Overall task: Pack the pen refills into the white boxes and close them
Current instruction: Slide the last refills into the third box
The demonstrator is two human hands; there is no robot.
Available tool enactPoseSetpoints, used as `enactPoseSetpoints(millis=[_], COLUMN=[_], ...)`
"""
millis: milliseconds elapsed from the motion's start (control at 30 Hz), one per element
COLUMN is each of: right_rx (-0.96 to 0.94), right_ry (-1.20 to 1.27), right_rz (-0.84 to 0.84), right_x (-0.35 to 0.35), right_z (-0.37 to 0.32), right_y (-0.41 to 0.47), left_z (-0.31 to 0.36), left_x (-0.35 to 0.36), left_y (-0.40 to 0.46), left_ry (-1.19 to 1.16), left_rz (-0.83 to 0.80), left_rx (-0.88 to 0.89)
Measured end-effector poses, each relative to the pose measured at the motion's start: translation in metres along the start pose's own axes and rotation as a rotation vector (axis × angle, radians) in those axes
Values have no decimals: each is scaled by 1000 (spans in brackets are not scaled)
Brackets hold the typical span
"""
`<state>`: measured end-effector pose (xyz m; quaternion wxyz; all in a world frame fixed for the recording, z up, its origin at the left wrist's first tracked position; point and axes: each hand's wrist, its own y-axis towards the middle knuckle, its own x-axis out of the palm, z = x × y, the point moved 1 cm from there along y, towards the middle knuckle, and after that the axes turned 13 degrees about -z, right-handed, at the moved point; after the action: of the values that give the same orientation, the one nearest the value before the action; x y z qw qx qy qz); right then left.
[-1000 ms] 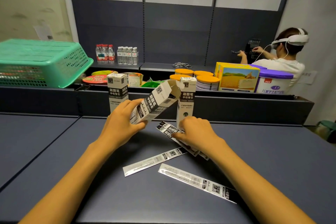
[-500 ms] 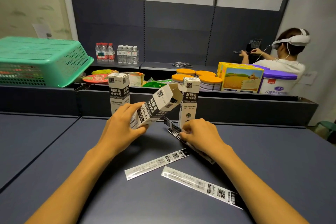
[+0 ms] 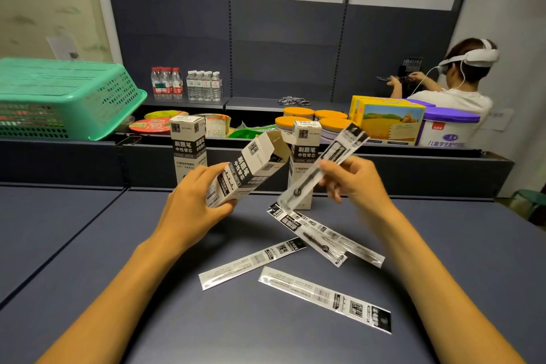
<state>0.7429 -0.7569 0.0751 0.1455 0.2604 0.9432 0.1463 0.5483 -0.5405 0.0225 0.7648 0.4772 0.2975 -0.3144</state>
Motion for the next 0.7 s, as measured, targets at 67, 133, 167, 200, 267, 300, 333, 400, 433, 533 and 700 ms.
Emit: enactPoseSetpoints(millis=[67,133,167,200,267,300,333,400,433,533,700], right_rx=[-73,-152,-182,-204,-228,-234,-239,-240,-231,-193,-138], right_ry=[121,234,257,255,199,164,133,72,50,19,-101], right_rz=[58,119,147,166,191,203,209,209,198,133,-2], right_x=[-5,-6,-6,-4,0,2,4,8,10,22,37], right_z=[-10,-18,-20,-22,-22,-21,-21,-18,-17,-12,-2], right_y=[-3,-5,-6,-6,-5,-5,-5,-4,-4,-3,-2], left_z=[0,1,1,1,2,2,3,4,4,7,9], left_x=[1,2,2,2,3,3,4,4,5,7,8], left_y=[-1,-1,-1,-1,-1,-1,-1,-1,-1,-2,-2], left_ry=[0,1,2,2,6,8,11,16,20,26,25], left_rz=[-5,-9,-11,-14,-17,-18,-21,-30,-33,-38,-54], left_rx=[-1,1,3,4,6,7,8,10,10,19,22])
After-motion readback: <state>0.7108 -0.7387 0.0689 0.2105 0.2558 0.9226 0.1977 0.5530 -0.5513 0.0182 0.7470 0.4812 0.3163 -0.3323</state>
